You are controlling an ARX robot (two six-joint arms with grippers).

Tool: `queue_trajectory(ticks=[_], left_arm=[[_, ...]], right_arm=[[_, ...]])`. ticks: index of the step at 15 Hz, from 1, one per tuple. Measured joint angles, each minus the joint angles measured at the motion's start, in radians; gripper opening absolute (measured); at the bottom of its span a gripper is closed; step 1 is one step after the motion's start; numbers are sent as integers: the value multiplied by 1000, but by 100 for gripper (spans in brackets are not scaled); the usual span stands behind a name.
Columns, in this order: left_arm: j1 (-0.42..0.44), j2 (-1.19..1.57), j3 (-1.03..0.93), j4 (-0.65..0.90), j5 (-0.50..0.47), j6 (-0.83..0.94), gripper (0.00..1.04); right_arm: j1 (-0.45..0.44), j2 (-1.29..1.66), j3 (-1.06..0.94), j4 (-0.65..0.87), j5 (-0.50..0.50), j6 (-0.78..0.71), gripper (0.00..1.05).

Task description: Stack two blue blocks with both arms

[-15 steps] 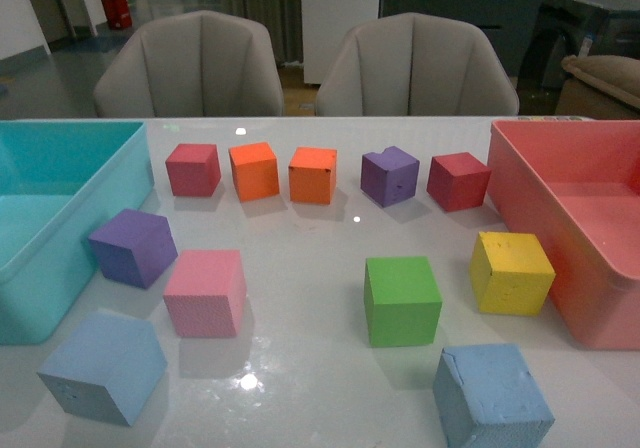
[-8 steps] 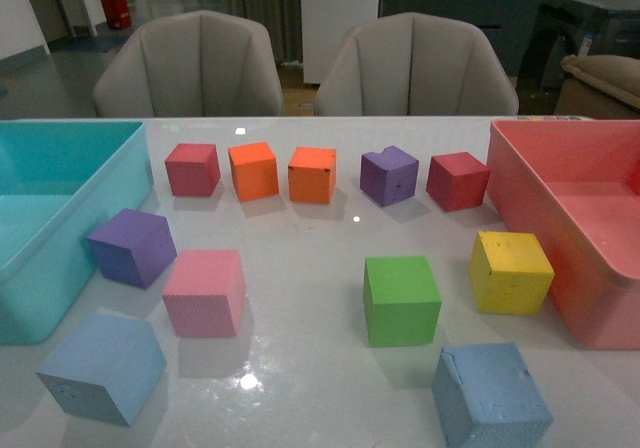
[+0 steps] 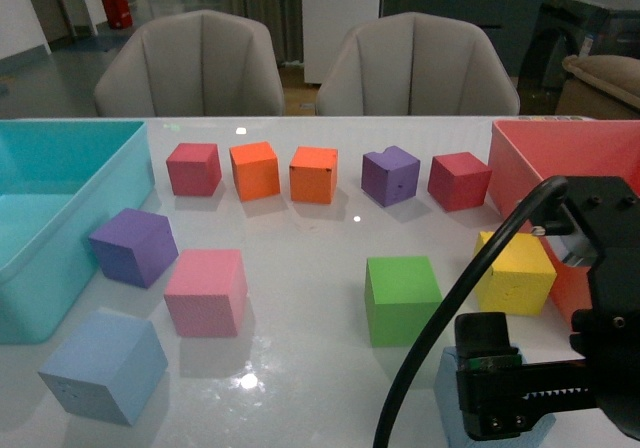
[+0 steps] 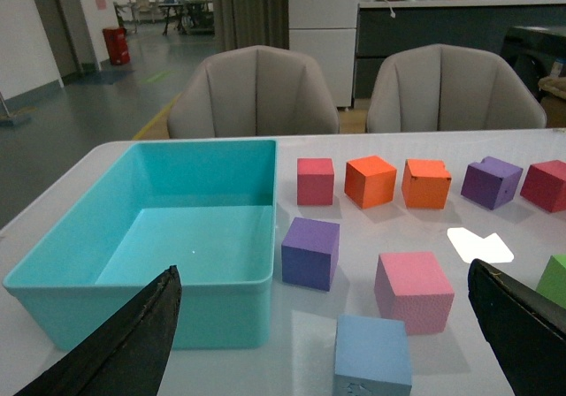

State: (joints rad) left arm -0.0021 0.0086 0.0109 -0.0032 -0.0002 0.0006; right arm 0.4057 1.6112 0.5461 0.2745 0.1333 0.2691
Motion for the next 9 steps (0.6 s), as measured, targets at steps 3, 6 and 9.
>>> queue_trajectory(ticks=[3,6,9], left_arm=[[0,0,0,0,0,0,98],[0,0,0,0,0,0,98],[0,0,0,0,0,0,98]], right_arm=[[22,45,24,-25,-7,42,98],[20,93,51,-33,-20,60,98],[19,170,68,-8,-47,73,98]])
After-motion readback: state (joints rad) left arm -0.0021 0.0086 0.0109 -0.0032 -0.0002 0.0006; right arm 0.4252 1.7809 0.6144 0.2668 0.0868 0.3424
